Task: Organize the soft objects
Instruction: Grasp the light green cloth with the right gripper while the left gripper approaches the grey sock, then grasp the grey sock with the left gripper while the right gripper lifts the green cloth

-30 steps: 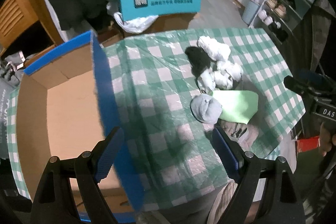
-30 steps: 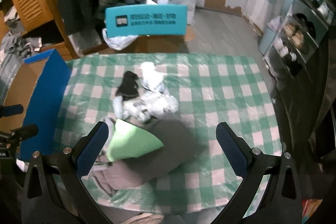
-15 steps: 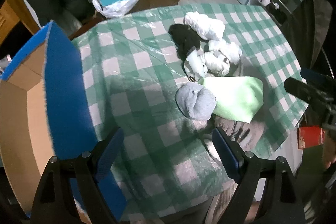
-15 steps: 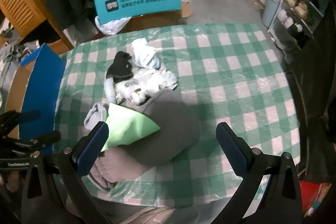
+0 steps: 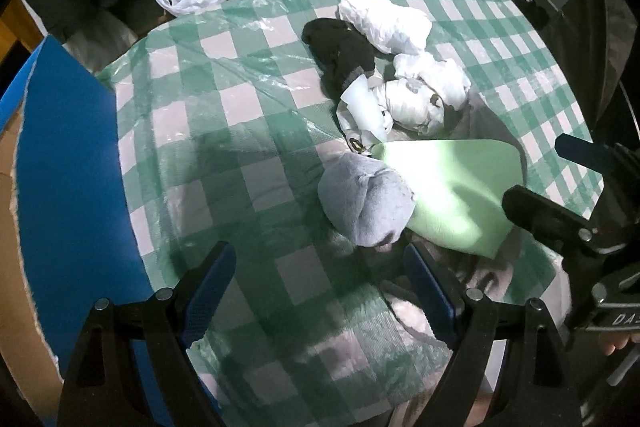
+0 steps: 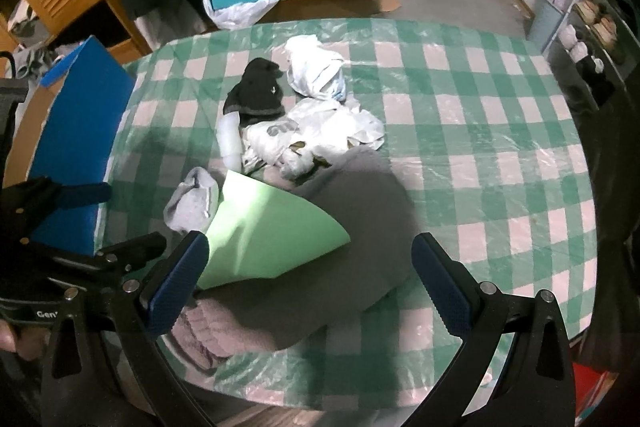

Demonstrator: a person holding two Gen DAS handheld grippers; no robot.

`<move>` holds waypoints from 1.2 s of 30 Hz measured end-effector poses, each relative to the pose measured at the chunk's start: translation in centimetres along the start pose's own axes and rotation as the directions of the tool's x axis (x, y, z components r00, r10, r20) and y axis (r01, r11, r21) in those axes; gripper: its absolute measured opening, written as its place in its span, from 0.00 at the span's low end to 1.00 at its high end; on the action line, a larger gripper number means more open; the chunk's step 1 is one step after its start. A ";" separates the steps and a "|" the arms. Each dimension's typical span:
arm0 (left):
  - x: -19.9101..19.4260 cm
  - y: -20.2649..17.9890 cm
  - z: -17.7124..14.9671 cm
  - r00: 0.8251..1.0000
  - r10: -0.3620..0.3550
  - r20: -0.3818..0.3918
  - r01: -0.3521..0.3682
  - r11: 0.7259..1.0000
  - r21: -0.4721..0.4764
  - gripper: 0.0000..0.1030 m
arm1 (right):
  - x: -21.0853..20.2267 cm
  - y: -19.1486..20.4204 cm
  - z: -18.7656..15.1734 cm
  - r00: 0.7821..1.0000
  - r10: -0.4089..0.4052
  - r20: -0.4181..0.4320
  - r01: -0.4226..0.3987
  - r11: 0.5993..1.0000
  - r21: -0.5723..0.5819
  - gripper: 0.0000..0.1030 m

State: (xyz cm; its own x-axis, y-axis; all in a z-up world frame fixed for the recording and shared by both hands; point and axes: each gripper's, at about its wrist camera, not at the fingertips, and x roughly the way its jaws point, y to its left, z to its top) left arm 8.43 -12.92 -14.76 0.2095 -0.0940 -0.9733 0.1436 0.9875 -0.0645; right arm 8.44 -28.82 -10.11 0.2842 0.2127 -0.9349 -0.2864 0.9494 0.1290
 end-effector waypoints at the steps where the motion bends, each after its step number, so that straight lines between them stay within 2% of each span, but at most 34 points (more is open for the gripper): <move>1: 0.2 -0.1 0.1 1.000 -0.002 -0.003 0.002 1.000 0.005 0.85 | 0.3 0.1 0.1 1.000 -0.001 -0.004 0.001 1.000 -0.003 0.98; 4: 1.0 -0.2 0.4 1.000 0.023 -0.012 -0.023 1.000 0.012 0.84 | 1.4 0.2 0.2 1.000 -0.003 -0.020 0.003 1.000 -0.013 0.96; 6: 1.5 0.0 0.5 1.000 0.013 -0.019 -0.013 1.000 0.010 0.84 | 2.0 0.2 0.3 1.000 0.003 -0.030 -0.003 1.000 -0.012 0.93; 9: 2.1 0.3 0.7 0.999 -0.004 -0.032 0.004 1.000 -0.002 0.84 | 2.8 0.1 0.5 0.999 0.008 -0.047 -0.009 1.000 -0.017 0.83; 12: 2.3 0.1 0.8 0.999 -0.011 -0.033 0.011 1.000 0.001 0.84 | 3.3 0.2 0.5 0.998 0.025 -0.060 -0.027 0.999 -0.032 0.67; 14: 2.4 0.0 0.9 0.999 -0.013 -0.036 0.014 1.000 0.009 0.84 | 3.5 0.3 0.5 0.997 0.041 -0.069 -0.044 0.998 -0.040 0.50; 15: 2.5 -0.1 0.9 0.999 -0.017 -0.038 0.018 1.000 0.012 0.84 | 3.5 0.3 0.5 0.996 0.052 -0.071 -0.055 0.998 -0.044 0.46; 17: 2.6 -0.3 1.0 0.999 -0.020 -0.041 0.020 1.000 0.016 0.84 | 3.3 0.5 0.6 0.996 0.064 -0.064 -0.067 0.996 -0.055 0.27; 20: 2.6 -0.4 1.2 0.999 -0.027 -0.046 0.028 0.999 0.017 0.84 | 2.8 0.6 0.8 0.996 0.073 -0.060 -0.077 0.995 -0.065 0.16; 22: 2.6 -0.5 1.3 0.998 -0.038 -0.047 0.039 0.999 0.014 0.84 | 2.4 0.5 0.9 0.997 0.065 -0.042 -0.068 0.995 -0.072 0.11; 26: 2.6 -0.7 1.7 0.996 -0.071 -0.046 0.071 0.997 0.007 0.84 | 1.6 0.0 1.3 0.997 0.080 -0.017 -0.081 0.995 -0.055 0.10; 34: 4.4 -1.3 2.1 0.994 -0.082 -0.070 0.082 0.997 0.002 0.84 | 0.2 -0.4 1.6 0.995 0.094 0.024 -0.093 0.994 -0.056 0.07; 35: 4.5 -1.3 2.2 0.994 -0.085 -0.067 0.086 0.996 0.000 0.81 | 0.1 -0.4 1.5 0.995 0.098 0.026 -0.097 0.994 -0.055 0.07; 36: 4.5 -1.3 2.2 0.993 -0.098 -0.063 0.098 0.995 -0.003 0.71 | -0.1 -0.5 1.6 0.994 0.102 0.029 -0.100 0.993 -0.056 0.07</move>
State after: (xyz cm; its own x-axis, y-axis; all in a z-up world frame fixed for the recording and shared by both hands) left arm 11.27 -14.88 -18.56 0.1329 -0.1821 -0.9743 0.1609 0.9739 -0.1601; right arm 9.99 -28.91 -9.61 0.2803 0.3153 -0.9067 -0.3640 0.9089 0.2036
